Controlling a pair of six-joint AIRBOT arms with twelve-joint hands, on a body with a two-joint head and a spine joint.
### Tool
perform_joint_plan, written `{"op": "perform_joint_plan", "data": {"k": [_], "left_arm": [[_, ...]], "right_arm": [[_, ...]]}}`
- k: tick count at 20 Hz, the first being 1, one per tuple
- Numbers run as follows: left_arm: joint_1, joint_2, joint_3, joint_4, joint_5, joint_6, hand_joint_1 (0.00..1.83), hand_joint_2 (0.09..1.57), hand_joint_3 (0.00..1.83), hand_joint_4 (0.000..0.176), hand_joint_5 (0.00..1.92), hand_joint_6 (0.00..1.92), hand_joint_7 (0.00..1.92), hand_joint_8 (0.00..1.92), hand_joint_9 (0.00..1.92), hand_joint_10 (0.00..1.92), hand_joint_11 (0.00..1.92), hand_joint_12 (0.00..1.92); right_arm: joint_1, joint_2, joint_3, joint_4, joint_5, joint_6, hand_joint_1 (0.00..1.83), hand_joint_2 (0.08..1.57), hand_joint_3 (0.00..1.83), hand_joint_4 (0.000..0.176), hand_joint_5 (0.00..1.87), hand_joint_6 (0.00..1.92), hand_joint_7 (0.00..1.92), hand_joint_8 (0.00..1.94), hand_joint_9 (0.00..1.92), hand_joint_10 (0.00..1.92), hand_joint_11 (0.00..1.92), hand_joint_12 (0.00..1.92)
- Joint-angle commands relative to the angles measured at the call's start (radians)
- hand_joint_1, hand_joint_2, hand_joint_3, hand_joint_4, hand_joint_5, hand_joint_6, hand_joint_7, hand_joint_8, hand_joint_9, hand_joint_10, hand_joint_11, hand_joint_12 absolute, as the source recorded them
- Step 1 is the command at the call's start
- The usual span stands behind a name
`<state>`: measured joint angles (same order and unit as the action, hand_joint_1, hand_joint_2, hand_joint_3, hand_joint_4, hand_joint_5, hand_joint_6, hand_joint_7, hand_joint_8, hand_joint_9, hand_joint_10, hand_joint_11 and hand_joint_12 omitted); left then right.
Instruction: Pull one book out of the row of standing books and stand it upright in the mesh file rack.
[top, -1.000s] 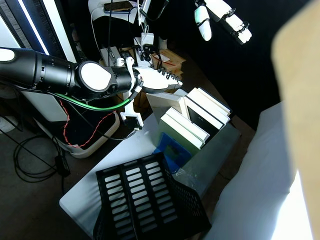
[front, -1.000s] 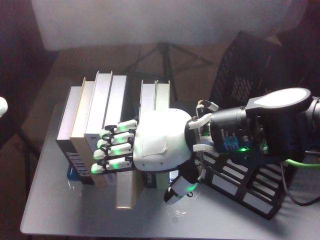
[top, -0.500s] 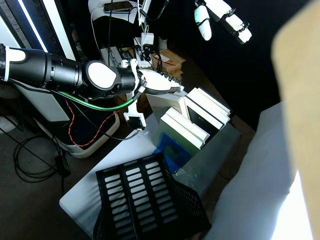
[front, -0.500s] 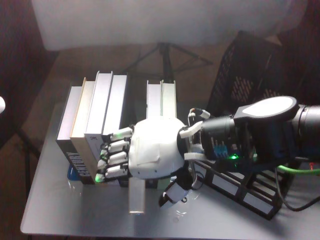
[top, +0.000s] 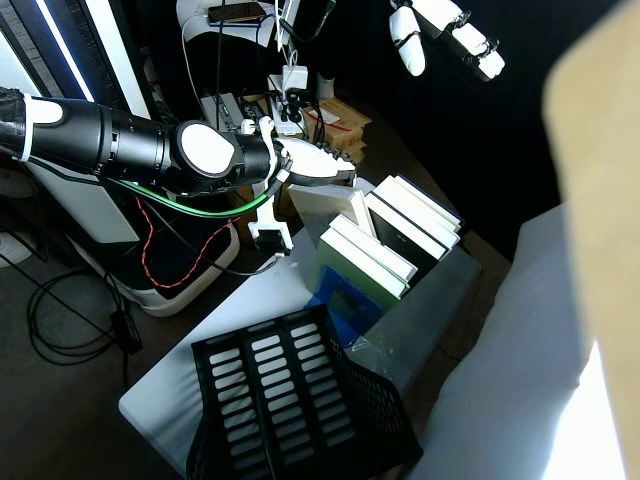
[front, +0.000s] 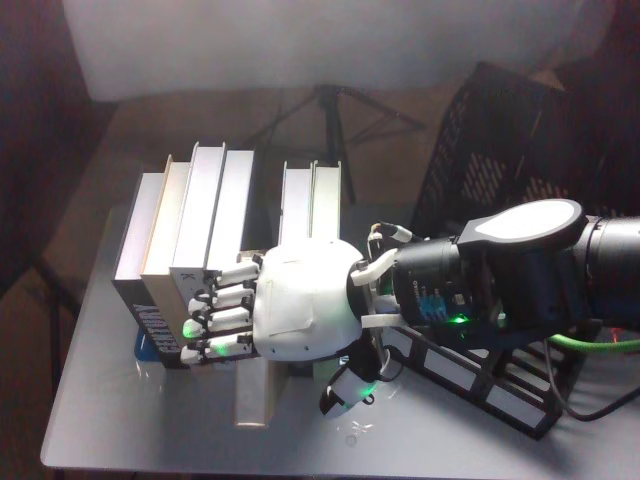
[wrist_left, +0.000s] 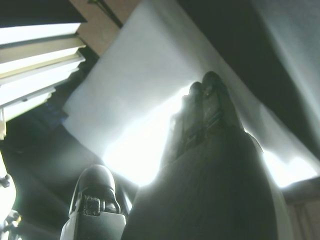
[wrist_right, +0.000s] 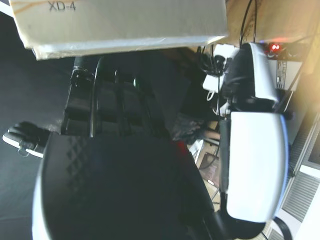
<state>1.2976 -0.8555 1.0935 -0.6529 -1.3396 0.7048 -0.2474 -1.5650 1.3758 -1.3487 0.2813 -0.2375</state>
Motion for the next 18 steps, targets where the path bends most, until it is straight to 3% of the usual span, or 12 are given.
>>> {"op": "perform_joint_plan", "data": {"k": [1,3,4,5,6,7,11,12,13,15,16,18], "left_arm": [[0.005,0.016,-0.002,-0.027,-0.150,-0.003,0.00,1.27,0.00,0.022,0.00,0.00,0.00,0.00,0.00,0.00,0.00,0.00],[0.013,0.017,-0.003,-0.036,-0.160,-0.007,0.00,1.28,0.01,0.005,0.00,0.00,0.00,0.00,0.00,0.00,0.00,0.00],[0.014,0.017,-0.005,-0.038,-0.163,-0.007,0.00,1.28,0.01,0.023,0.00,0.00,0.00,0.00,0.00,0.00,0.00,0.00],[0.015,0.017,-0.005,-0.041,-0.165,-0.008,0.00,1.28,0.01,0.028,0.00,0.00,0.00,0.00,0.00,0.00,0.00,0.00],[0.015,0.017,-0.006,-0.042,-0.166,-0.008,0.00,1.28,0.00,0.042,0.00,0.00,0.00,0.00,0.00,0.00,0.00,0.00],[0.016,0.017,-0.006,-0.043,-0.167,-0.009,0.00,1.29,0.01,0.041,0.00,0.00,0.00,0.00,0.00,0.00,0.00,0.00],[0.016,0.016,-0.006,-0.043,-0.167,-0.010,0.00,1.29,0.01,0.040,0.00,0.00,0.00,0.00,0.00,0.00,0.00,0.00],[0.017,0.016,-0.006,-0.043,-0.167,-0.011,0.00,1.27,0.00,0.047,0.00,0.00,0.00,0.00,0.00,0.00,0.00,0.00],[0.019,0.016,-0.006,-0.044,-0.168,-0.011,0.00,1.26,0.00,0.049,0.00,0.00,0.00,0.00,0.00,0.00,0.00,0.00],[0.023,0.016,-0.007,-0.048,-0.171,-0.013,0.00,1.26,0.00,0.051,0.00,0.00,0.00,0.00,0.00,0.00,0.00,0.00],[0.029,0.016,-0.007,-0.051,-0.175,-0.016,0.00,1.26,0.00,0.057,0.00,0.00,0.00,0.00,0.00,0.00,0.00,0.00],[0.036,0.016,-0.009,-0.055,-0.179,-0.020,0.00,1.28,0.00,0.043,0.00,0.00,0.00,0.00,0.00,0.00,0.00,0.00]], "right_arm": [[0.003,0.005,-0.001,0.027,0.030,-0.014,0.84,0.92,0.00,0.000,0.00,0.06,0.01,0.00,0.00,0.06,0.00,0.64],[0.004,-0.002,0.000,0.034,0.022,-0.031,0.87,0.93,0.00,0.000,0.00,0.04,0.02,0.00,0.00,0.01,0.00,0.29],[0.004,-0.004,-0.001,0.034,0.018,-0.039,0.82,0.87,0.00,0.002,0.00,0.01,0.00,0.00,0.00,0.00,0.00,0.04],[0.004,-0.005,-0.001,0.034,0.014,-0.043,0.89,0.80,0.00,0.000,0.08,0.02,0.06,0.01,0.10,0.05,0.00,0.50],[0.001,-0.008,-0.001,0.034,0.006,-0.050,0.93,0.83,0.00,0.012,0.13,0.03,0.10,0.02,0.12,0.06,0.00,0.80],[-0.002,-0.011,-0.001,0.034,0.001,-0.054,0.92,0.85,0.00,0.022,0.15,0.04,0.12,0.02,0.12,0.06,0.00,0.93],[-0.015,-0.025,0.000,0.034,-0.010,-0.067,0.92,0.85,0.00,0.024,0.16,0.04,0.13,0.01,0.12,0.06,0.00,1.00],[-0.019,-0.029,0.000,0.034,-0.013,-0.071,0.83,0.94,0.03,0.039,0.21,0.06,0.19,0.03,0.16,0.10,0.00,1.10],[-0.029,-0.034,0.001,0.034,-0.013,-0.071,0.94,0.94,0.05,0.071,0.30,0.18,0.40,0.03,0.16,0.53,0.00,1.42],[-0.035,-0.035,-0.008,0.027,-0.009,-0.073,0.98,0.95,0.06,0.058,0.25,0.20,0.38,0.01,0.06,0.69,0.00,1.44],[-0.036,-0.035,-0.013,0.023,-0.007,-0.073,0.93,0.98,0.06,0.031,0.17,0.18,0.27,0.00,0.01,0.66,0.00,1.42],[-0.030,-0.035,-0.022,0.011,-0.002,-0.073,0.88,0.97,0.05,0.032,0.14,0.17,0.24,0.00,0.00,0.60,0.00,1.38]]}}
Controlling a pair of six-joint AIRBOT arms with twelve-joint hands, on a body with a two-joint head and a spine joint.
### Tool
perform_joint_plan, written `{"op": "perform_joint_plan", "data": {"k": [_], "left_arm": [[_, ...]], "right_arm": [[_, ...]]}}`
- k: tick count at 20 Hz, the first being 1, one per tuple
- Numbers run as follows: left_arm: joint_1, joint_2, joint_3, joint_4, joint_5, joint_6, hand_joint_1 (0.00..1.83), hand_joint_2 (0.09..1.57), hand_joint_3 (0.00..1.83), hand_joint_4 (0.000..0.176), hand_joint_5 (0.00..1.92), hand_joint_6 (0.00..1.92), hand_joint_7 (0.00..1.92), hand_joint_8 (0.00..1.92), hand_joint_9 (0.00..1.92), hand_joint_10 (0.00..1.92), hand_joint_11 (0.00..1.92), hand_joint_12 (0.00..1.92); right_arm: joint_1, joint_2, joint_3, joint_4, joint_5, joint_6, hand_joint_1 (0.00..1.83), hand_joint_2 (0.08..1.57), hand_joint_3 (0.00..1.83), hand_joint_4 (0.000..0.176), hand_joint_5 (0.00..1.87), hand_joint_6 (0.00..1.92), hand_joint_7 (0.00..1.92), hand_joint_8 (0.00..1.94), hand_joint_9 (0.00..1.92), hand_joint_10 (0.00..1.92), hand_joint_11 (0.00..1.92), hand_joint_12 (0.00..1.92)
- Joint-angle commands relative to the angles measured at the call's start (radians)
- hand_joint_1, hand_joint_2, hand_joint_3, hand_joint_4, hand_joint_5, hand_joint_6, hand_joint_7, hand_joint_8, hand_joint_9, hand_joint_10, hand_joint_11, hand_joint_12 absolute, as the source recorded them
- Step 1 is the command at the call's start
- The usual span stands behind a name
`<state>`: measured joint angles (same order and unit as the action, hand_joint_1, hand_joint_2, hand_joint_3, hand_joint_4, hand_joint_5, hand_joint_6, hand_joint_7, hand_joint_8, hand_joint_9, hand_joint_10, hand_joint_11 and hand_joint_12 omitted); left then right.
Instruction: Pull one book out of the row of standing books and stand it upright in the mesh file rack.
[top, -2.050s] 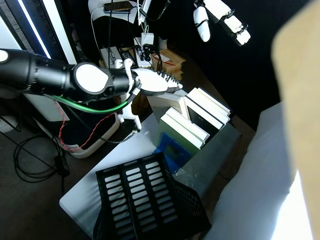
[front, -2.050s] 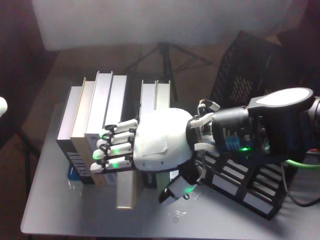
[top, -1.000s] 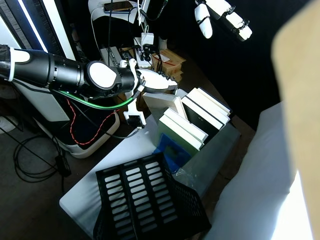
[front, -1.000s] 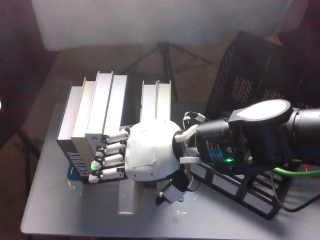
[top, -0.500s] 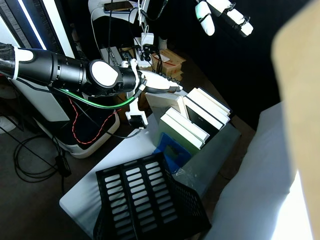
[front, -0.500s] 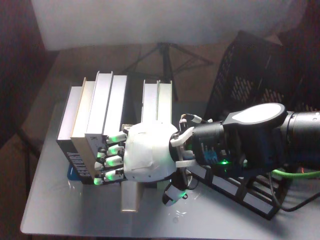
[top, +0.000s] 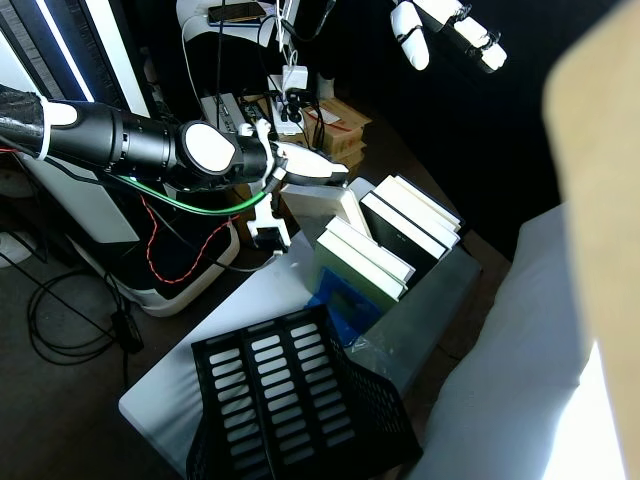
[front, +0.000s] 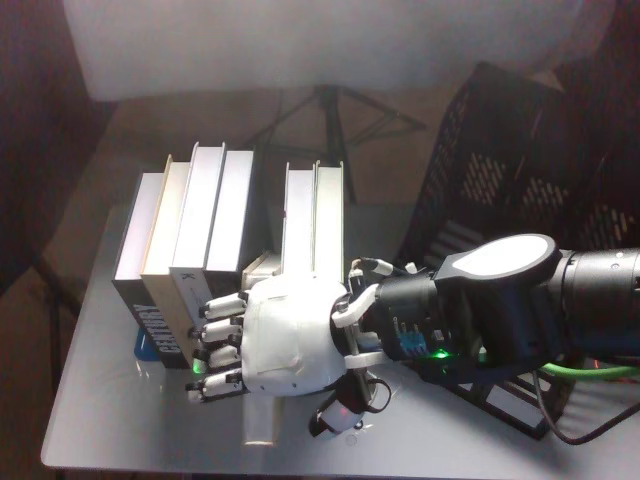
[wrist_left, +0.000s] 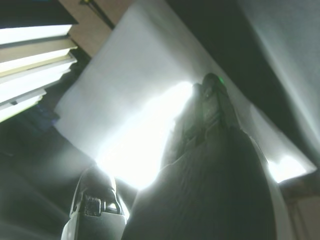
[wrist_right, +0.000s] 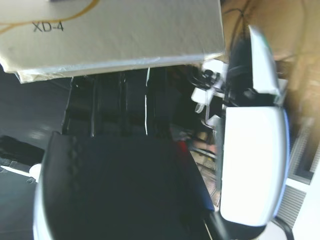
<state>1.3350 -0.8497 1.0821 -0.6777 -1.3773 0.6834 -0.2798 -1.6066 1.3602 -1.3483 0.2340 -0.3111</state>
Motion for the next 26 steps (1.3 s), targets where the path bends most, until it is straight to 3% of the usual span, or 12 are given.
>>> {"op": "perform_joint_plan", "data": {"k": [1,3,4,6,7,8,10,12,14,16,18,26], "left_arm": [[-0.001,0.009,0.003,-0.032,-0.140,0.001,0.00,1.29,0.01,0.035,0.00,0.00,0.00,0.00,0.00,0.00,0.00,0.00],[-0.001,0.008,0.004,-0.032,-0.140,0.002,0.00,1.29,0.01,0.030,0.00,0.00,0.00,0.00,0.00,0.00,0.00,0.00],[-0.001,0.008,0.004,-0.032,-0.140,0.002,0.00,1.29,0.00,0.030,0.00,0.00,0.00,0.00,0.00,0.00,0.00,0.00],[-0.001,0.008,0.004,-0.033,-0.141,0.001,0.00,1.28,0.00,0.031,0.00,0.00,0.00,0.00,0.00,0.00,0.00,0.00],[0.001,0.008,0.003,-0.034,-0.141,0.001,0.00,1.28,0.00,0.030,0.00,0.00,0.00,0.00,0.00,0.00,0.00,0.00],[0.001,0.007,0.004,-0.035,-0.141,0.000,0.00,1.29,0.01,0.032,0.00,0.00,0.00,0.00,0.00,0.00,0.00,0.00],[0.001,0.006,0.004,-0.035,-0.141,-0.002,0.00,1.29,0.00,0.034,0.00,0.00,0.00,0.00,0.00,0.00,0.00,0.00],[0.004,0.007,0.004,-0.035,-0.144,-0.004,0.00,1.29,0.01,0.036,0.00,0.00,0.00,0.00,0.00,0.00,0.00,0.00],[0.004,0.008,0.003,-0.035,-0.144,-0.005,0.00,1.30,0.01,0.034,0.00,0.00,0.00,0.00,0.00,0.00,0.00,0.00],[0.005,0.008,0.003,-0.035,-0.145,-0.006,0.00,1.30,0.01,0.012,0.00,0.00,0.00,0.00,0.00,0.00,0.00,0.00],[0.005,0.009,0.003,-0.035,-0.146,-0.007,0.00,1.31,0.01,0.007,0.00,0.00,0.00,0.00,0.00,0.00,0.00,0.00],[0.010,0.009,0.001,-0.040,-0.153,-0.010,0.00,1.31,0.01,0.000,0.00,0.00,0.00,0.00,0.00,0.00,0.00,0.00]], "right_arm": [[0.007,0.007,-0.009,0.011,0.054,0.001,0.84,0.95,0.04,0.038,0.10,0.16,0.16,0.00,0.00,0.44,0.00,1.17],[0.011,0.007,-0.014,0.002,0.060,0.000,0.72,0.98,0.03,0.018,0.13,0.20,0.22,0.02,0.00,0.49,0.00,1.08],[0.011,0.007,-0.012,0.001,0.058,-0.001,0.76,0.98,0.03,0.033,0.15,0.19,0.23,0.01,0.00,0.29,0.00,0.70],[0.011,0.007,-0.008,0.001,0.050,-0.008,0.97,1.01,0.02,0.014,0.36,0.22,0.46,0.05,0.20,0.38,0.00,1.29],[0.011,0.001,-0.003,0.001,0.043,-0.015,0.87,1.06,0.03,0.020,0.29,0.19,0.36,0.01,0.05,0.40,0.00,1.28],[0.011,-0.005,0.001,0.001,0.034,-0.024,0.98,1.03,0.01,0.000,0.47,0.26,0.50,0.06,0.13,0.48,0.00,1.53],[0.007,-0.021,0.017,0.001,0.015,-0.039,0.98,1.05,0.01,0.022,0.42,0.25,0.51,0.02,0.10,0.57,0.00,1.52],[-0.007,-0.042,0.039,0.001,-0.003,-0.044,0.95,1.15,0.02,0.014,0.49,0.45,0.58,0.03,0.03,0.57,0.00,1.47],[-0.017,-0.051,0.050,0.001,-0.018,-0.044,0.98,1.11,0.00,0.000,0.41,0.86,0.70,0.13,0.09,1.06,0.00,1.86],[-0.022,-0.061,0.057,-0.011,-0.033,-0.044,1.04,1.17,0.02,0.000,0.31,1.11,0.60,0.44,0.05,1.22,0.00,1.92],[-0.028,-0.063,0.057,-0.015,-0.039,-0.044,1.10,1.14,0.00,0.000,0.29,1.05,0.36,0.75,0.00,1.01,0.00,1.92],[-0.049,-0.068,0.056,-0.019,-0.041,-0.043,1.11,1.13,0.00,0.000,0.31,0.99,0.34,0.78,0.00,0.93,0.00,1.92]]}}
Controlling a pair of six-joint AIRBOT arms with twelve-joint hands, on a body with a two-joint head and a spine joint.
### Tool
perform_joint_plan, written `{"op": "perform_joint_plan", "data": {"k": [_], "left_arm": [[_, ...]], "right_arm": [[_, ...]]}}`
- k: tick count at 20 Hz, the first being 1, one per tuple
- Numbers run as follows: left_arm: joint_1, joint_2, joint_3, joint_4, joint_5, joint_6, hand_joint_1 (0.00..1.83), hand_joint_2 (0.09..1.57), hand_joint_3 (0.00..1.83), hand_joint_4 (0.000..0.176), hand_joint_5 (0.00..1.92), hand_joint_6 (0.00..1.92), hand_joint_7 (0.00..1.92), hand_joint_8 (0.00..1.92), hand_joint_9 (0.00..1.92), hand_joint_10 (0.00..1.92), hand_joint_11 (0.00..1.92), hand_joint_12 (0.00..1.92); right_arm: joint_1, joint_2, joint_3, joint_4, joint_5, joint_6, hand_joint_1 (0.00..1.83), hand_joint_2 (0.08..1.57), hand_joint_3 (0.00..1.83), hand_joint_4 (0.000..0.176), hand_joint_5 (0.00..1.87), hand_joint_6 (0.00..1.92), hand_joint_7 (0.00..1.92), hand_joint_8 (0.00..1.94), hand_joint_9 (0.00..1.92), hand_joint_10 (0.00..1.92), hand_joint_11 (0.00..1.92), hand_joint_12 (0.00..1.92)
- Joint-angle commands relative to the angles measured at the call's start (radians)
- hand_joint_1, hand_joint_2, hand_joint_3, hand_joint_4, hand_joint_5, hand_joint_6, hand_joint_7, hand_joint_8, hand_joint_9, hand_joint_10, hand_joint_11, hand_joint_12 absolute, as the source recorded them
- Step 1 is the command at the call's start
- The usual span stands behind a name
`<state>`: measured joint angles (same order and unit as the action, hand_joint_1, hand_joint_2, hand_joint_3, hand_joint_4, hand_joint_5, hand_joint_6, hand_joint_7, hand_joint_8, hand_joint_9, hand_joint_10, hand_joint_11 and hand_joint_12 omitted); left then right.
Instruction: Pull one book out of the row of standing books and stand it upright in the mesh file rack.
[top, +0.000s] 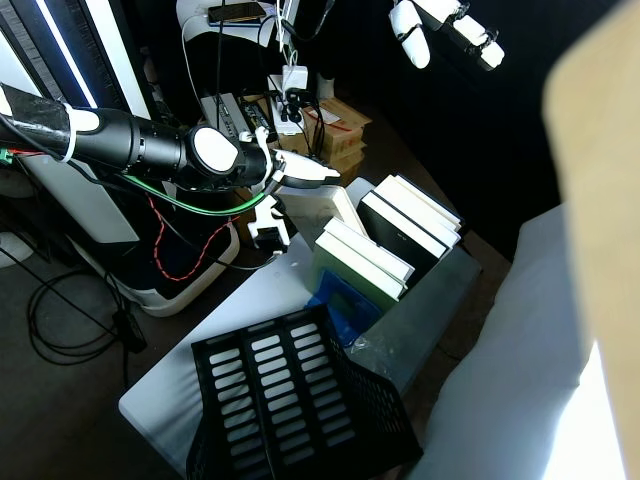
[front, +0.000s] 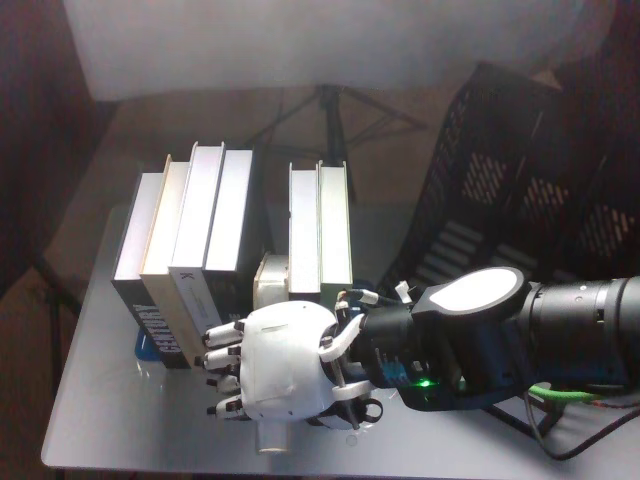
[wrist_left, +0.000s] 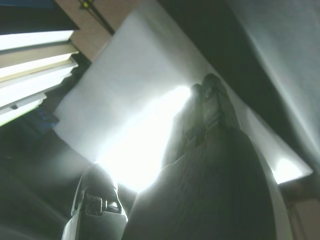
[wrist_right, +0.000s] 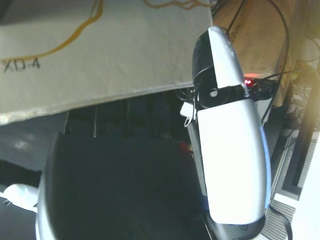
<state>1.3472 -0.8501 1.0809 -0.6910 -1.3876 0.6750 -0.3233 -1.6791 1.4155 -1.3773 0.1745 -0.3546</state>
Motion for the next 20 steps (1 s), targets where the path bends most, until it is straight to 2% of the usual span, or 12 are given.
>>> {"op": "perform_joint_plan", "data": {"k": [1,5,16,18,20], "left_arm": [[-0.002,0.010,0.002,-0.027,-0.143,-0.002,0.00,1.30,0.00,0.000,0.00,0.00,0.00,0.00,0.00,0.00,0.00,0.00],[-0.002,0.011,0.008,-0.024,-0.142,-0.006,0.00,1.31,0.00,0.005,0.00,0.00,0.00,0.00,0.00,0.00,0.00,0.00],[-0.002,0.009,0.015,-0.022,-0.141,-0.012,0.00,1.32,0.00,0.000,0.00,0.00,0.00,0.00,0.00,0.00,0.00,0.00],[-0.002,0.009,0.016,-0.022,-0.141,-0.012,0.00,1.32,0.00,0.003,0.00,0.00,0.00,0.00,0.00,0.00,0.00,0.00],[-0.002,0.009,0.016,-0.023,-0.142,-0.013,0.00,1.31,0.00,0.009,0.00,0.00,0.00,0.00,0.00,0.00,0.00,0.00]], "right_arm": [[-0.007,0.004,0.001,0.008,0.019,0.000,1.11,1.13,0.00,0.000,0.31,0.99,0.34,0.78,0.00,0.93,0.00,1.92],[-0.002,0.005,0.005,0.012,0.019,0.010,1.11,1.13,0.00,0.000,0.32,0.99,0.34,0.78,0.00,0.93,0.00,1.92],[-0.011,-0.014,0.028,0.002,0.019,0.023,1.11,1.13,0.00,0.000,0.32,0.98,0.34,0.78,0.00,0.93,0.00,1.92],[-0.020,-0.031,0.032,-0.051,-0.006,0.023,1.11,1.13,0.00,0.000,0.32,0.98,0.34,0.78,0.00,0.93,0.00,1.92],[-0.029,-0.041,0.046,-0.136,-0.023,0.088,1.11,1.13,0.00,0.000,0.32,0.98,0.34,0.78,0.00,0.93,0.00,1.92]]}}
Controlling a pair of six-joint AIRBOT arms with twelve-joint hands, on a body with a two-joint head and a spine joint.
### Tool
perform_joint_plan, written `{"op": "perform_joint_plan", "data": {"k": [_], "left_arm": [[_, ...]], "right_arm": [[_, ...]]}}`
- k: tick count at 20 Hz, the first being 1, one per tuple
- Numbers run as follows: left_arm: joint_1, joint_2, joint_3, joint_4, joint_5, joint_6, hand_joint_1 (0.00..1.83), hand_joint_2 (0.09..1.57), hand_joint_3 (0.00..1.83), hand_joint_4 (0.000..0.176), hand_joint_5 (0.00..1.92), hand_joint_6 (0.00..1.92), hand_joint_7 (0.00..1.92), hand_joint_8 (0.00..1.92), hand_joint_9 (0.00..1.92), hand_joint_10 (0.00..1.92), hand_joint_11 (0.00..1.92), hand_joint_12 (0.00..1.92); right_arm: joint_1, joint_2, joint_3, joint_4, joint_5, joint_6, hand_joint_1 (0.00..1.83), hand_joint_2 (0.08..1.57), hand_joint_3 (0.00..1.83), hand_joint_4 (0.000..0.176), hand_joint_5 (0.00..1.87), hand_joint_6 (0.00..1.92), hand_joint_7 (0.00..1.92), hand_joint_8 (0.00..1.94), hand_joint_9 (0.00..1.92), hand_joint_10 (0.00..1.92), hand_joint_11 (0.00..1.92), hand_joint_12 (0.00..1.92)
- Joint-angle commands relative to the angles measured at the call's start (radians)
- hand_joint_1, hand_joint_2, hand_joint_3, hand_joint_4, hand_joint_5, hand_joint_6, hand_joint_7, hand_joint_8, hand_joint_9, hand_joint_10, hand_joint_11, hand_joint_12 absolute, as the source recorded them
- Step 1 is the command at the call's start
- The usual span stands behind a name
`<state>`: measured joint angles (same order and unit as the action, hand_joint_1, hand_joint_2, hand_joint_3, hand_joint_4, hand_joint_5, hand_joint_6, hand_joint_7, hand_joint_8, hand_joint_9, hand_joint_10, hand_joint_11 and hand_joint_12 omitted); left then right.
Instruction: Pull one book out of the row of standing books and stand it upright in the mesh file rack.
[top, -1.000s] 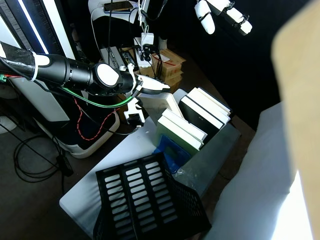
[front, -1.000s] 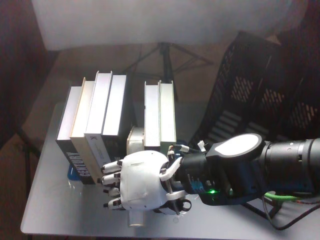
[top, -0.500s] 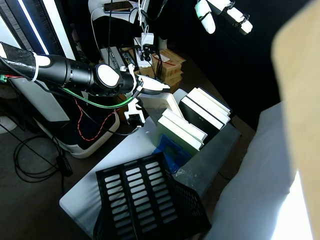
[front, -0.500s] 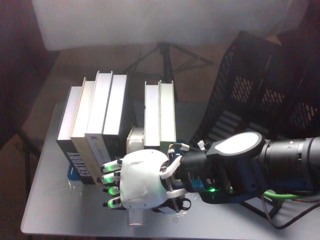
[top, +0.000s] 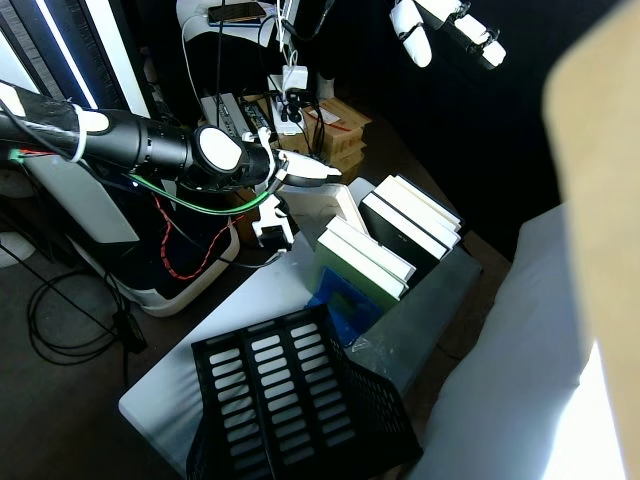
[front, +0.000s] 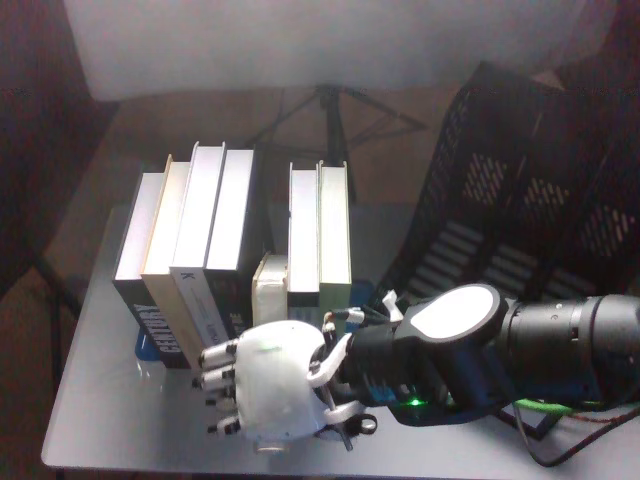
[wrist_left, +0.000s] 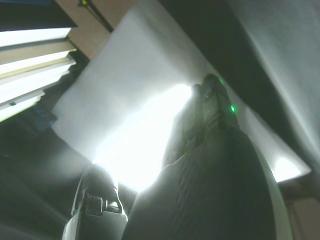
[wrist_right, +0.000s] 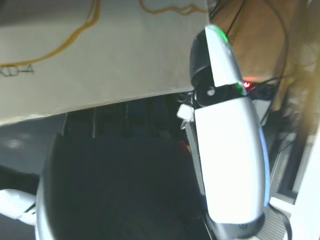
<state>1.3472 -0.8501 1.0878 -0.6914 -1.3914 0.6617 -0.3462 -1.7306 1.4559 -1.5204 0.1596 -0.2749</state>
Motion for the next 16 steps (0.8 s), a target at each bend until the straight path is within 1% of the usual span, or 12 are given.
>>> {"op": "perform_joint_plan", "data": {"k": [1,3,4,5,6,7,9,10,11,14,15,16], "left_arm": [[-0.002,0.009,0.009,-0.023,-0.138,0.001,0.00,1.31,0.00,0.009,0.00,0.00,0.00,0.00,0.00,0.00,0.00,0.00],[-0.002,0.009,0.009,-0.023,-0.138,0.001,0.00,1.30,0.00,0.024,0.00,0.00,0.00,0.00,0.00,0.00,0.00,0.00],[-0.002,0.009,0.009,-0.023,-0.138,0.001,0.00,1.30,0.00,0.023,0.00,0.00,0.00,0.00,0.00,0.00,0.00,0.00],[-0.002,0.009,0.009,-0.023,-0.138,0.001,0.00,1.30,0.00,0.031,0.00,0.00,0.00,0.00,0.00,0.00,0.00,0.00],[-0.002,0.009,0.008,-0.025,-0.139,0.001,0.00,1.28,0.00,0.032,0.00,0.00,0.00,0.00,0.00,0.00,0.00,0.00],[-0.002,0.009,0.007,-0.026,-0.141,0.001,0.00,1.27,0.00,0.038,0.00,0.00,0.00,0.00,0.00,0.00,0.00,0.00],[-0.002,0.009,0.007,-0.027,-0.141,0.000,0.00,1.28,0.00,0.036,0.00,0.00,0.00,0.00,0.00,0.00,0.00,0.00],[-0.002,0.009,0.008,-0.025,-0.142,-0.001,0.00,1.28,0.00,0.033,0.00,0.00,0.00,0.00,0.00,0.00,0.00,0.00],[-0.002,0.009,0.012,-0.019,-0.140,-0.005,0.00,1.28,0.00,0.023,0.00,0.00,0.00,0.00,0.00,0.00,0.00,0.00],[-0.005,0.006,0.019,-0.015,-0.131,-0.008,0.00,1.27,0.00,0.023,0.00,0.00,0.00,0.00,0.00,0.00,0.00,0.00],[-0.005,0.004,0.024,-0.014,-0.126,-0.010,0.00,1.26,0.00,0.052,0.00,0.00,0.00,0.00,0.00,0.00,0.00,0.00],[-0.008,0.003,0.028,-0.012,-0.123,-0.011,0.00,1.26,0.00,0.052,0.00,0.00,0.00,0.00,0.00,0.00,0.00,0.00]], "right_arm": [[-0.006,0.010,0.006,0.005,-0.008,0.010,1.11,1.13,0.00,0.000,0.32,0.98,0.34,0.78,0.00,0.93,0.00,1.92],[-0.006,0.010,0.006,0.005,-0.008,0.010,1.11,1.13,0.00,0.000,0.32,0.98,0.34,0.78,0.00,0.93,0.00,1.92],[-0.006,0.010,0.006,0.005,-0.008,0.010,1.11,1.13,0.00,0.000,0.32,0.98,0.34,0.78,0.00,0.93,0.00,1.92],[-0.006,0.010,0.006,0.005,-0.008,0.010,1.11,1.13,0.00,0.000,0.32,0.98,0.34,0.78,0.00,0.93,0.00,1.92],[-0.008,0.009,0.010,-0.009,-0.011,0.023,1.11,1.13,0.00,0.000,0.32,0.98,0.34,0.78,0.00,0.93,0.00,1.92],[-0.008,0.009,0.011,-0.009,-0.012,0.024,1.11,1.13,0.00,0.000,0.32,0.98,0.34,0.78,0.00,0.93,0.00,1.92],[-0.008,0.009,0.011,-0.009,-0.012,0.027,1.11,1.13,0.00,0.000,0.32,0.98,0.34,0.78,0.00,0.93,0.00,1.92],[-0.008,0.009,0.012,-0.009,-0.011,0.031,1.11,1.13,0.00,0.000,0.32,0.98,0.34,0.78,0.00,0.93,0.00,1.92],[-0.009,0.009,0.011,-0.009,-0.004,0.048,1.11,1.13,0.00,0.000,0.32,0.98,0.34,0.78,0.00,0.93,0.00,1.92],[-0.009,0.009,0.015,-0.014,-0.006,0.056,1.11,1.13,0.00,0.000,0.32,0.97,0.34,0.78,0.00,0.93,0.00,1.92],[-0.009,0.009,0.018,-0.013,-0.006,0.062,1.11,1.13,0.00,0.000,0.32,0.97,0.34,0.78,0.00,0.93,0.00,1.92],[-0.009,0.009,0.021,-0.011,-0.004,0.064,1.11,1.13,0.00,0.000,0.32,0.97,0.34,0.78,0.00,0.93,0.00,1.92]]}}
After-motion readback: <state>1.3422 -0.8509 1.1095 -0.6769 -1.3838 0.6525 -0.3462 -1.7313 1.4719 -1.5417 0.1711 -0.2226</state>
